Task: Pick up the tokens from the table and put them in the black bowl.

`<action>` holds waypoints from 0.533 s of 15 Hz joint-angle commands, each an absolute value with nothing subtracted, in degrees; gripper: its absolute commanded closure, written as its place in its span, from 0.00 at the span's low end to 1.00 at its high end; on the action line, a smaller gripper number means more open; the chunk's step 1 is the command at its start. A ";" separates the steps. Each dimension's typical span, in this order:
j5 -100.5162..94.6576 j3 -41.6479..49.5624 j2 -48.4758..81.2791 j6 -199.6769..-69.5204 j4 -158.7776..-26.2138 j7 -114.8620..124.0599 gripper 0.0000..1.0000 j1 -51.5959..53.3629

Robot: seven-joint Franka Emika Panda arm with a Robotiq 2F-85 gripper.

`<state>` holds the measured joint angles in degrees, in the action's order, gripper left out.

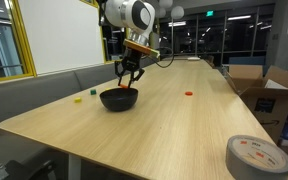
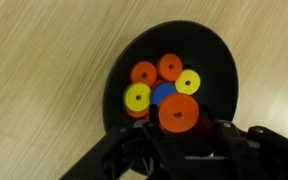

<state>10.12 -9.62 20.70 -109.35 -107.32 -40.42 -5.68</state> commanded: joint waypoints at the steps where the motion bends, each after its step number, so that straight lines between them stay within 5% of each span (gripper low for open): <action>1: 11.17 -8.77 18.71 -105.26 -109.10 -43.82 0.75 -5.10; 2: 11.05 -8.66 18.78 -104.91 -109.11 -44.14 0.74 -4.97; 3: 10.09 -8.29 18.62 -105.65 -109.50 -43.15 0.33 -4.48; 4: 10.01 -8.18 18.55 -106.01 -109.71 -43.18 0.32 -4.36; 8: 8.77 -7.18 18.00 -108.50 -110.29 -41.41 0.02 -3.73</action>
